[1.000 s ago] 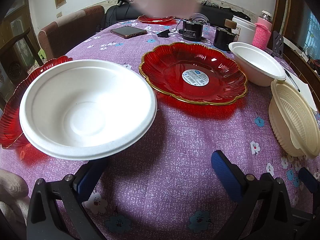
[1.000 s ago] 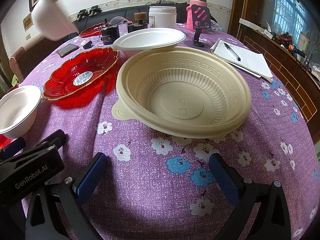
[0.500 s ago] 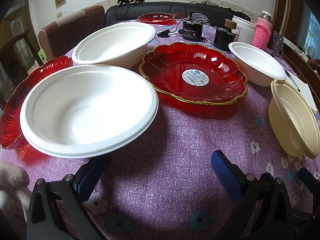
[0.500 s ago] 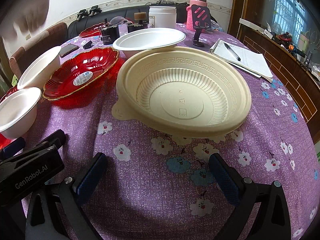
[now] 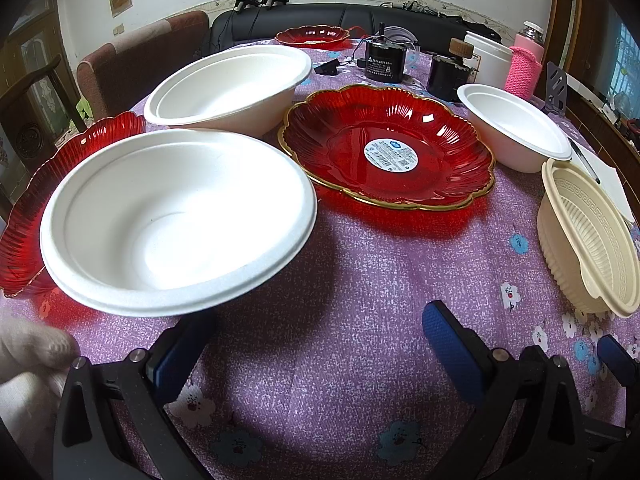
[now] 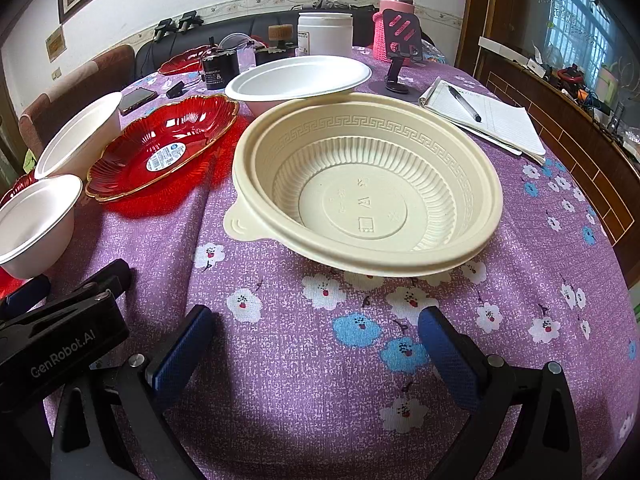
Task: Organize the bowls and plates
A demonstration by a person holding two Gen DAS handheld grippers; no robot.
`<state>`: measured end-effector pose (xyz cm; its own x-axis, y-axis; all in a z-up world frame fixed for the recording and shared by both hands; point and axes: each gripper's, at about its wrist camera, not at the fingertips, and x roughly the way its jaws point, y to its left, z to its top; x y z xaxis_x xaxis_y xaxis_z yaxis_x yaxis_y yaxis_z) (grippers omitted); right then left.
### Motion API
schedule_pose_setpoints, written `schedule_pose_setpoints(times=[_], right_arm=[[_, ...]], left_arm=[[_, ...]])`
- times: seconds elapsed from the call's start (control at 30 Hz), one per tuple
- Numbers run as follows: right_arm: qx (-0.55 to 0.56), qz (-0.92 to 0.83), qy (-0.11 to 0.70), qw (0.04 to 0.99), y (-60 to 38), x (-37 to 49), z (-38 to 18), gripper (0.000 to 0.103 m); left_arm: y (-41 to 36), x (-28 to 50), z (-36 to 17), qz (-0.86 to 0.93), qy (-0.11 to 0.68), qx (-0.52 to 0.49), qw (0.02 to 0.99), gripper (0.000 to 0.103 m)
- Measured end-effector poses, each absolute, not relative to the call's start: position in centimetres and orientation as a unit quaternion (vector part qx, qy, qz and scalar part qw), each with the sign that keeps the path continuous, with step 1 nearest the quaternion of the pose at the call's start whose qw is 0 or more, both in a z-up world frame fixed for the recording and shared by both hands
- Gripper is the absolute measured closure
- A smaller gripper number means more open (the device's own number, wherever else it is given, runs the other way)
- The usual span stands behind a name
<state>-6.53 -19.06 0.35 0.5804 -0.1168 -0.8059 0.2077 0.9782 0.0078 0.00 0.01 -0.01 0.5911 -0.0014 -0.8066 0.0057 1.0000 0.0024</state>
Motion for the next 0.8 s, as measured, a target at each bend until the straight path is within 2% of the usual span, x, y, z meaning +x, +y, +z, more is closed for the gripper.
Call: schedule_pose_setpoints(times=[0.8], right_arm=[[0.050,-0.091,0.449,0.887,-19.01,-6.43,0.40,0.001]], left_arm=[[-0.71,0.89,0.05,0.009,0.457,-0.001,0.889,0.000]])
